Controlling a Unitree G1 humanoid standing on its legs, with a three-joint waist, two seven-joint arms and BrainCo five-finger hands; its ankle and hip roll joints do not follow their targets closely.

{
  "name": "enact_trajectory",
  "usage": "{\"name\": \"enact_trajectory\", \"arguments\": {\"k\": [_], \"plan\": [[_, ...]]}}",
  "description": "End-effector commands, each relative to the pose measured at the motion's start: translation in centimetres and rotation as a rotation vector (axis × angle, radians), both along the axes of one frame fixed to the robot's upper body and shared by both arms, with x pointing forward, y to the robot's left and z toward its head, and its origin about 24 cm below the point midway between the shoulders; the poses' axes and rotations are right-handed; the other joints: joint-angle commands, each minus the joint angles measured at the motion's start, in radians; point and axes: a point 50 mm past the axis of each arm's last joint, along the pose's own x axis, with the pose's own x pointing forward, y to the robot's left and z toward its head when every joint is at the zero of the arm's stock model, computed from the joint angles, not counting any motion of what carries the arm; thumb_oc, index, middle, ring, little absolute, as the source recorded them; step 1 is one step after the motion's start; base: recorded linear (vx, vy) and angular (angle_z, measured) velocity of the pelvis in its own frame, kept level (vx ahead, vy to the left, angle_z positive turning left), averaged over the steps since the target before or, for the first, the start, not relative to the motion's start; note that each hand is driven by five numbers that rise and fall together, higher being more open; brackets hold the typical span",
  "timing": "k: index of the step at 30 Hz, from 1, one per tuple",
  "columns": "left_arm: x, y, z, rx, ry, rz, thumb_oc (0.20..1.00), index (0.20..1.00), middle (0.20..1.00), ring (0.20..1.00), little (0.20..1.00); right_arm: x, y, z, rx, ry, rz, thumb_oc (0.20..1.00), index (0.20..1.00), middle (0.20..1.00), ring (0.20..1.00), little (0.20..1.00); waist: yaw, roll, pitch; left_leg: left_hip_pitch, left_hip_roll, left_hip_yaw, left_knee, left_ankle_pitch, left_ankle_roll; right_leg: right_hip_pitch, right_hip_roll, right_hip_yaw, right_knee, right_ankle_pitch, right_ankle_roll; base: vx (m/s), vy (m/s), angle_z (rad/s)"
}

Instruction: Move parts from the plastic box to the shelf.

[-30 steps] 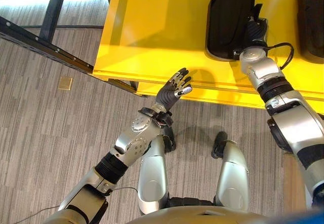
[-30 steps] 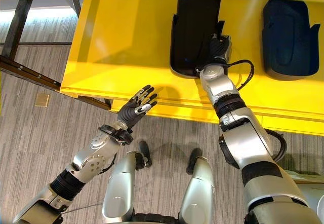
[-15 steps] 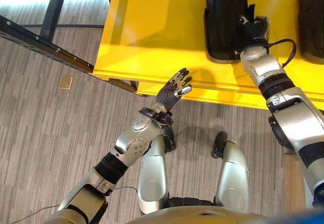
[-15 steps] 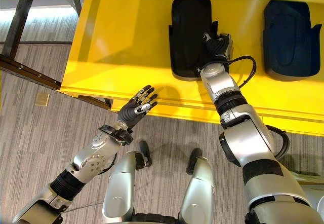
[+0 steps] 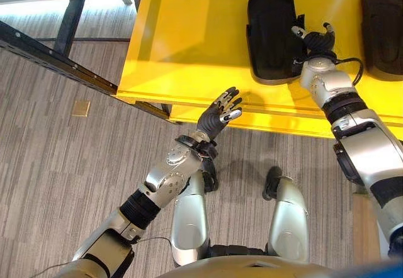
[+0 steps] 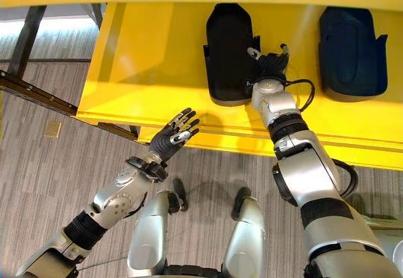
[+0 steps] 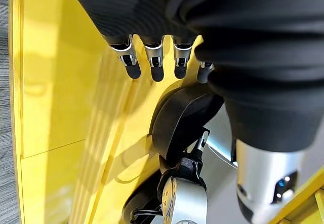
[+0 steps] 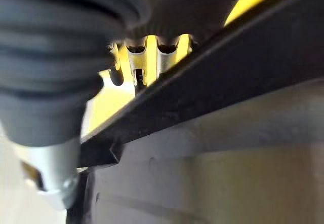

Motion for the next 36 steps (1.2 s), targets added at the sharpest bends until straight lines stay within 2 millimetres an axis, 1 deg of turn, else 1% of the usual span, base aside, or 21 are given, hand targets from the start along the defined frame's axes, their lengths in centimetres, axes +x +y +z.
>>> {"name": "enact_trajectory", "arguments": {"k": [1, 3, 5, 6, 9, 19, 22, 23, 25, 26, 28, 34, 36], "plan": [[-0.6, -1.1, 2.0, -0.082, -0.070, -0.057, 1.000, 1.000, 1.000, 1.000, 1.000, -0.2, -0.1, -2.1, 0.107, 0.031, 0.034, 1.000, 1.000, 1.000, 1.000, 1.000, 0.016, -0.001, 0.013, 0.123, 0.026, 0.043, -0.093, -0.003, -0.051, 0.046, -0.025, -0.044, 0.072, -0.049, 0.037, 0.03, -0.034, -0.01], [-0.6, -1.0, 2.0, -0.076, -0.072, -0.057, 1.000, 1.000, 1.000, 1.000, 1.000, -0.5, 0.3, -3.6, 0.154, 0.059, 0.053, 1.000, 1.000, 1.000, 1.000, 1.000, 0.008, -0.004, 0.013, 0.150, 0.028, 0.047, -0.114, 0.005, -0.052, 0.070, -0.017, -0.039, 0.048, -0.041, 0.038, 0.04, -0.034, -0.01], [-0.6, -0.8, 1.9, -0.075, -0.070, -0.050, 1.000, 1.000, 1.000, 1.000, 1.000, -0.7, 0.5, -4.7, 0.163, 0.079, 0.058, 1.000, 1.000, 1.000, 1.000, 1.000, 0.002, -0.006, 0.013, 0.170, 0.031, 0.051, -0.126, 0.011, -0.055, 0.091, -0.011, -0.037, 0.030, -0.034, 0.038, 0.04, -0.025, -0.07], [-0.6, -0.7, 1.8, -0.079, -0.065, -0.046, 1.000, 1.000, 1.000, 1.000, 1.000, -0.9, 0.7, -5.7, 0.157, 0.098, 0.061, 1.000, 1.000, 1.000, 1.000, 1.000, -0.003, -0.007, 0.013, 0.191, 0.032, 0.055, -0.141, 0.018, -0.056, 0.111, -0.005, -0.034, 0.009, -0.027, 0.039, 0.05, -0.029, -0.10], [-0.7, -0.5, 1.8, -0.082, -0.068, -0.044, 1.000, 1.000, 1.000, 1.000, 1.000, -1.3, 0.9, -6.8, 0.142, 0.121, 0.068, 1.000, 1.000, 1.000, 1.000, 1.000, -0.008, -0.009, 0.013, 0.216, 0.035, 0.060, -0.159, 0.027, -0.059, 0.141, 0.002, -0.034, -0.024, -0.016, 0.041, 0.01, -0.011, -0.02], [-0.9, 0.1, 1.8, -0.106, -0.085, -0.013, 1.000, 1.000, 1.000, 1.000, 1.000, -2.2, 2.0, -9.4, 0.129, 0.173, 0.133, 1.000, 1.000, 1.000, 1.000, 1.000, -0.018, -0.012, 0.013, 0.268, 0.046, 0.064, -0.188, 0.045, -0.070, 0.204, 0.014, -0.032, -0.071, -0.002, 0.042, 0.01, -0.004, -0.01], [-0.7, 0.9, 2.7, -0.151, -0.141, 0.084, 1.000, 1.000, 1.000, 1.000, 1.000, -2.6, 2.9, -10.1, 0.128, 0.191, 0.156, 1.000, 1.000, 1.000, 1.000, 1.000, -0.019, -0.015, 0.013, 0.269, 0.050, 0.065, -0.191, 0.049, -0.071, 0.208, 0.015, -0.033, -0.074, 0.000, 0.042, 0.00, -0.002, -0.01], [-0.7, 0.9, 2.7, -0.151, -0.141, 0.084, 1.000, 1.000, 1.000, 1.000, 1.000, -2.6, 2.9, -10.1, 0.128, 0.191, 0.156, 1.000, 1.000, 1.000, 1.000, 1.000, -0.019, -0.015, 0.013, 0.269, 0.050, 0.065, -0.191, 0.049, -0.071, 0.208, 0.015, -0.033, -0.074, 0.000, 0.042, 0.00, 0.000, 0.00], [-0.5, 2.2, 3.9, -0.191, -0.205, 0.220, 1.000, 1.000, 1.000, 1.000, 1.000, -2.9, 3.4, -11.0, 0.145, 0.208, 0.172, 1.000, 1.000, 1.000, 1.000, 1.000, -0.013, -0.017, 0.013, 0.262, 0.052, 0.062, -0.183, 0.049, -0.072, 0.207, 0.013, -0.037, -0.068, -0.005, 0.039, 0.00, 0.000, 0.00], [-0.5, 2.3, 4.1, -0.195, -0.211, 0.233, 1.000, 1.000, 1.000, 1.000, 1.000, -2.9, 3.4, -11.1, 0.147, 0.210, 0.174, 1.000, 1.000, 1.000, 1.000, 1.000, -0.013, -0.018, 0.013, 0.262, 0.052, 0.062, -0.183, 0.049, -0.072, 0.208, 0.013, -0.038, -0.068, -0.005, 0.039, 0.00, -0.033, 0.00], [-0.3, 3.2, 4.8, -0.231, -0.217, 0.323, 1.000, 1.000, 1.000, 1.000, 1.000, -3.1, 4.0, -11.7, 0.160, 0.218, 0.185, 1.000, 1.000, 1.000, 1.000, 1.000, -0.006, -0.021, 0.013, 0.256, 0.052, 0.056, -0.178, 0.049, -0.073, 0.204, 0.012, -0.040, -0.061, -0.008, 0.039, 0.00, -0.038, 0.02], [0.1, 4.1, 5.6, -0.241, -0.207, 0.453, 1.000, 1.000, 1.000, 1.000, 1.000, -3.6, 4.9, -12.6, 0.194, 0.225, 0.216, 1.000, 1.000, 1.000, 1.000, 1.000, 0.005, -0.033, 0.013, 0.248, 0.056, 0.050, -0.171, 0.049, -0.075, 0.201, 0.007, -0.047, -0.055, -0.008, 0.041, -0.01, -0.042, 0.05], [0.1, 4.1, 5.7, -0.243, -0.204, 0.464, 1.000, 1.000, 1.000, 1.000, 1.000, -3.6, 5.0, -12.7, 0.201, 0.224, 0.227, 1.000, 1.000, 1.000, 1.000, 1.000, 0.005, -0.035, 0.013, 0.247, 0.056, 0.050, -0.167, 0.047, -0.075, 0.201, 0.007, -0.048, -0.054, -0.009, 0.041, 0.00, -0.012, 0.03]]}}
